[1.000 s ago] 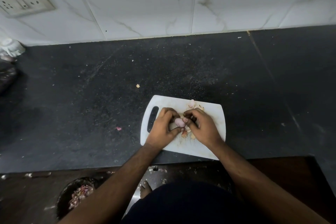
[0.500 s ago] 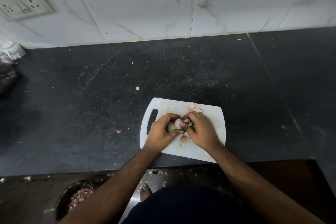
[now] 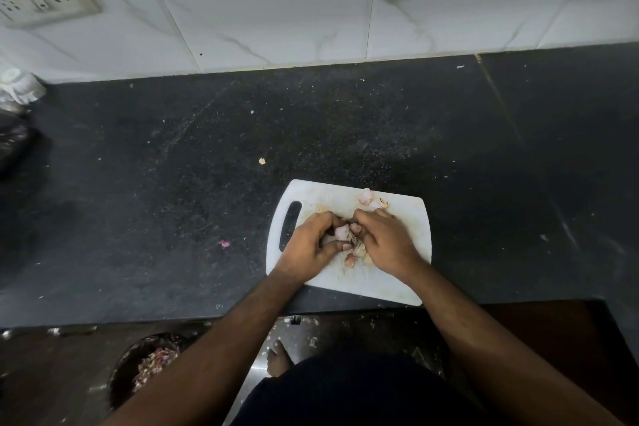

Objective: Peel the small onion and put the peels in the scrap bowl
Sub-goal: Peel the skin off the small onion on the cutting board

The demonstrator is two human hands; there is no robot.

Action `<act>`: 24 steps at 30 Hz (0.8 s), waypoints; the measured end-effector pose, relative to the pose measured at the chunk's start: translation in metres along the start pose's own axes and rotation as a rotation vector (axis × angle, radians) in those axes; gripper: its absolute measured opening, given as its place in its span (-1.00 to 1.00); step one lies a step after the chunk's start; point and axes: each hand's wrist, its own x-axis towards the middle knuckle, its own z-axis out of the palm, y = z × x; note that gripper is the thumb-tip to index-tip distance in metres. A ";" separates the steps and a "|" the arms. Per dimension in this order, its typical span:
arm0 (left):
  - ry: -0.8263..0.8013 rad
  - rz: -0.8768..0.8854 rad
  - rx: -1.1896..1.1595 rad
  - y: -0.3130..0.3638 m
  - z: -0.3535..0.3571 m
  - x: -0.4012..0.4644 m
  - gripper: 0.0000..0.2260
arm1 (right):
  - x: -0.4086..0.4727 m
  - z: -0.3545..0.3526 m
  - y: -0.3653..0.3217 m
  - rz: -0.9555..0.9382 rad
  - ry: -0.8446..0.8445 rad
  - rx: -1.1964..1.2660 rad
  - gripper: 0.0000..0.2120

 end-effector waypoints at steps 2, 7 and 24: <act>-0.032 -0.009 0.007 -0.001 0.000 0.002 -0.75 | 0.000 -0.003 0.003 -0.003 -0.023 0.042 -0.90; -0.015 -0.034 -0.016 -0.002 0.000 0.002 -0.72 | -0.003 -0.005 0.000 0.010 0.017 0.103 -0.89; 0.017 -0.090 -0.035 -0.004 0.004 0.003 -0.65 | -0.013 0.000 -0.005 0.065 0.196 0.269 -0.72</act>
